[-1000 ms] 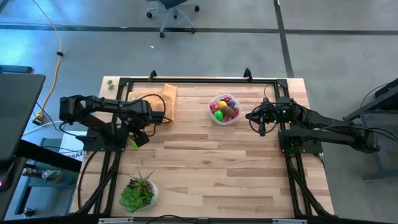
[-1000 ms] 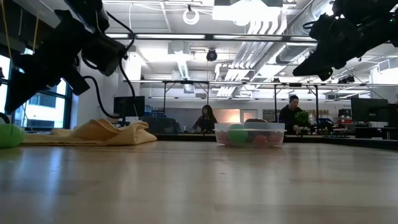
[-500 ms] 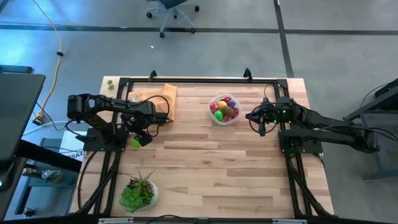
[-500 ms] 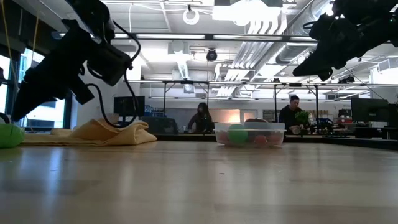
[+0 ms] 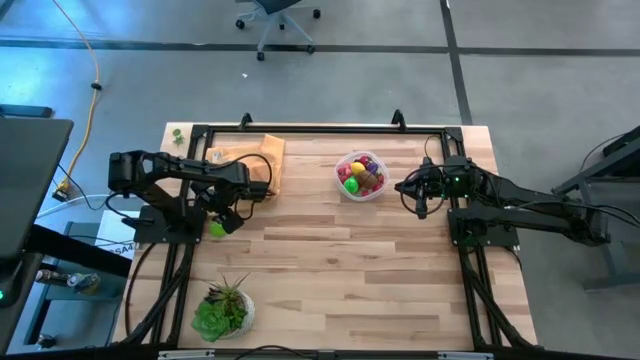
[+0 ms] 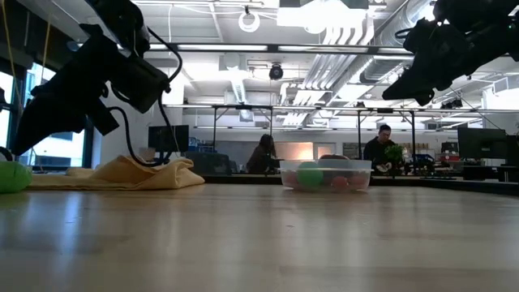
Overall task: Pick and placing Produce into tupperware
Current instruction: Put the green cabbage into the transparent container
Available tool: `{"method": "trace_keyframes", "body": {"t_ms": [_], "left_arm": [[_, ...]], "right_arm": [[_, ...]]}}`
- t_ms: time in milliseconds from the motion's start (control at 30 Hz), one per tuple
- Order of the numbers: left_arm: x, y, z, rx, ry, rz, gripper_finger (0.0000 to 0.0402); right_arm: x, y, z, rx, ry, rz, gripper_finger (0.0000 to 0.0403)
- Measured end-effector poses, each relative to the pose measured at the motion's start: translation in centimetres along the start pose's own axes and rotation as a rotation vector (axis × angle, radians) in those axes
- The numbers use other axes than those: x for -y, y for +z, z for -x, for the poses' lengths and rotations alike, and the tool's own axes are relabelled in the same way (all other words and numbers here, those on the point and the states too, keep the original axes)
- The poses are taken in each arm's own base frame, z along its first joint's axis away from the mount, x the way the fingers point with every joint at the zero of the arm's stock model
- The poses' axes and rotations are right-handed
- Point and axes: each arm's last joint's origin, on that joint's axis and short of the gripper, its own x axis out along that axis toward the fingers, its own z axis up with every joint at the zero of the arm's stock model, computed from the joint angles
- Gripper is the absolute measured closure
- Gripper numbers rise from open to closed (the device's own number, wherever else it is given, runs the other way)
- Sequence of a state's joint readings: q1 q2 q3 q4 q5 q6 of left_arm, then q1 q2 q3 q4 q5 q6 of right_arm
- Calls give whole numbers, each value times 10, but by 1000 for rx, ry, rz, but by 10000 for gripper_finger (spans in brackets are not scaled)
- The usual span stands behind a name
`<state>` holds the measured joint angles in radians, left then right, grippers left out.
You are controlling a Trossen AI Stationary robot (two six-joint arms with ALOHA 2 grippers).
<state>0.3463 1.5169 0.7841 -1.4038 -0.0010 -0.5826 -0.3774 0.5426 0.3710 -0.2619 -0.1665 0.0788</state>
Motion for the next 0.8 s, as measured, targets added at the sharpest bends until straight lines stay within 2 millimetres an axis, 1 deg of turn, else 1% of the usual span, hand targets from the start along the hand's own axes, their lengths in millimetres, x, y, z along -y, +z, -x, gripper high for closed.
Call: {"method": "trace_keyframes", "body": {"t_ms": [167,333,400,467,567,800], "left_arm": [[0,0,0,-2,1,-8,299],[3,-3,-12,-52,-44,-45,335],[3,-6,-15,-71,-28,-53,343],[4,-4,-12,-52,-39,-46,348],[5,-4,-14,-49,-50,-41,354],[6,-4,-13,-61,-76,-51,357]], "right_arm": [[0,0,0,-1,0,0,373],[0,0,0,-1,0,0,373],[0,0,0,-4,0,0,373],[0,0,0,-5,0,-1,373],[0,0,0,-5,0,0,373],[0,0,0,-4,-1,0,373]]}}
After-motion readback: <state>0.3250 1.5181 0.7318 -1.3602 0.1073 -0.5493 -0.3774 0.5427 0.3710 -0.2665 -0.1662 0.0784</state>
